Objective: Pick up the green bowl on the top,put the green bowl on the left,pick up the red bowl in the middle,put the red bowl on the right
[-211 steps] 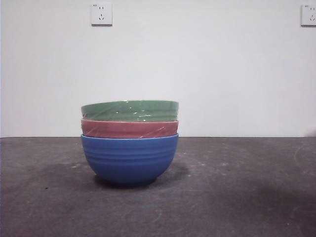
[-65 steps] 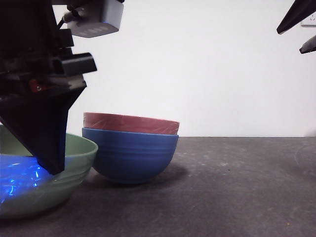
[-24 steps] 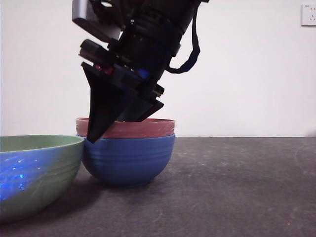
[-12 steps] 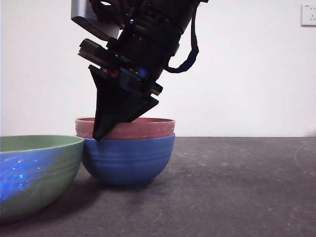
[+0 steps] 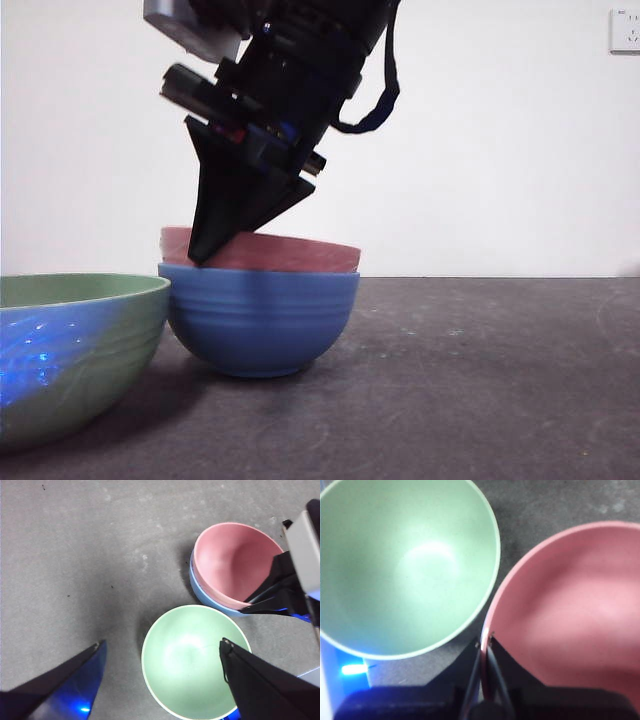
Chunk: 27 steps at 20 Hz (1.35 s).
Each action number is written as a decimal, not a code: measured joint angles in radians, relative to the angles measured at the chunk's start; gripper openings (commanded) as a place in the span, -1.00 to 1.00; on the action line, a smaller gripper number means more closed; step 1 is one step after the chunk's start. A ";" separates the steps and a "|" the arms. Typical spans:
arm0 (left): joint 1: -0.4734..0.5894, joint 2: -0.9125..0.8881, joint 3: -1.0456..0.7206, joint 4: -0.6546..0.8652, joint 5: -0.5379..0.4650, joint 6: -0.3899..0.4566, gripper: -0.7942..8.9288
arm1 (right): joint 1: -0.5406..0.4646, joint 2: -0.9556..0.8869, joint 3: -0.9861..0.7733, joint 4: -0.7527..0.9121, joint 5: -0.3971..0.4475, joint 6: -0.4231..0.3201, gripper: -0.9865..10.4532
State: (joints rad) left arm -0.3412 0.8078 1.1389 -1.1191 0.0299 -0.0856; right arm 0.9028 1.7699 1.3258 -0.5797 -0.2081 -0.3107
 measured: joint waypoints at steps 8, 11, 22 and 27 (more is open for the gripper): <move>0.000 0.000 0.000 0.100 0.000 0.000 -0.07 | -0.013 -0.255 -0.004 -0.037 0.170 0.011 -0.86; 0.000 0.000 0.000 0.103 0.000 0.002 -0.07 | -0.019 -0.345 -0.004 -0.102 0.321 0.048 -0.86; 0.000 0.000 0.000 0.119 0.000 0.018 -0.07 | -0.045 -0.438 -0.340 -0.188 0.416 0.298 -0.86; 0.000 0.000 0.000 0.119 0.000 0.018 -0.07 | -0.046 -0.422 -0.421 -0.006 0.361 0.314 -0.86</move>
State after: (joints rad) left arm -0.3412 0.8078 1.1389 -0.9997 0.0299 -0.0673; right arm 0.8570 1.3476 0.9047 -0.5854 0.1532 0.0036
